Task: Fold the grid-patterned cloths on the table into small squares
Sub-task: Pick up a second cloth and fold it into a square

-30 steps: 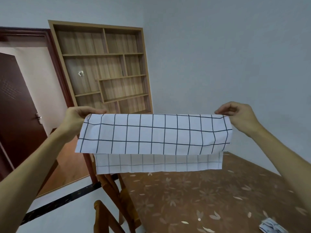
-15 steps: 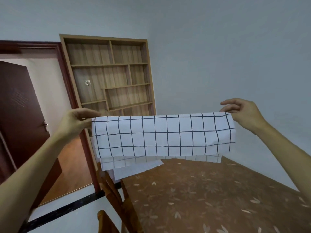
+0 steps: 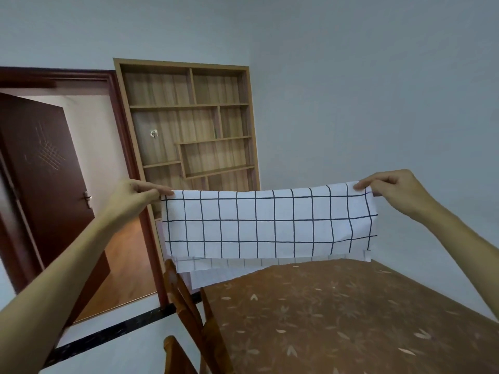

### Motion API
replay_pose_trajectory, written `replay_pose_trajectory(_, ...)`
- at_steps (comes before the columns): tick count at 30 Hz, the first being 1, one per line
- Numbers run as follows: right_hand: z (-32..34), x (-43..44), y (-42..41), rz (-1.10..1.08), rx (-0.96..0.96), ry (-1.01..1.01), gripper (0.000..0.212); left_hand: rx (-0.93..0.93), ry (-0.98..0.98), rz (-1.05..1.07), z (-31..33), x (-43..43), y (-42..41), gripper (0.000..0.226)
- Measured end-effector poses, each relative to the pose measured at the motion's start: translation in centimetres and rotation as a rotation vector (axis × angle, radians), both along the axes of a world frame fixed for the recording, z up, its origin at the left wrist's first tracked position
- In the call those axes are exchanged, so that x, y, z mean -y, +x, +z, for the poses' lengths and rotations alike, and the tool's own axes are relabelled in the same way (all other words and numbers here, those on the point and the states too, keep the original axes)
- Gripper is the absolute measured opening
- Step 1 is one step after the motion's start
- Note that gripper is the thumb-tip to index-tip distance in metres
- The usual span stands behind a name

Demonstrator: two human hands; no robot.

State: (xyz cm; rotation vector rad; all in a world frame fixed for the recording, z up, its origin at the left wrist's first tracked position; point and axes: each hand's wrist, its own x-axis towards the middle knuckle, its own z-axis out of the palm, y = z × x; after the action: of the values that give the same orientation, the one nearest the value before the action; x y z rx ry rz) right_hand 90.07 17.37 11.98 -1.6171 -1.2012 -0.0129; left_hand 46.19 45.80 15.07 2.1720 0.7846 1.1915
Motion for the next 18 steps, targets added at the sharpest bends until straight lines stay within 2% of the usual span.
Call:
replay_pose_trajectory(3,0.2,-0.1,-1.3,0.037,-0.071,0.108,0.021,0.019,-0.031,0.032,-0.4,0.0,0.4,0.015)
replay_pose_trajectory(5,0.4,-0.4,-2.2,0.012,-0.007,0.161,0.004,-0.091,0.067,0.133,-0.7,0.0,1.0,0.015)
replay_pose_trajectory(8,0.6,-1.6,-3.7,0.052,0.03,0.175,0.02,-0.265,0.159,0.145,-1.2,1.1,2.9,0.032)
replay_pose_trajectory(12,0.6,-3.7,-6.9,0.168,0.088,0.124,0.033,-0.303,0.08,-0.086,-2.1,4.2,6.7,0.073)
replay_pose_trajectory(18,0.4,-5.9,-11.1,0.302,0.287,-0.06,0.041,-0.183,-0.126,-0.39,-3.8,10.3,13.2,0.07)
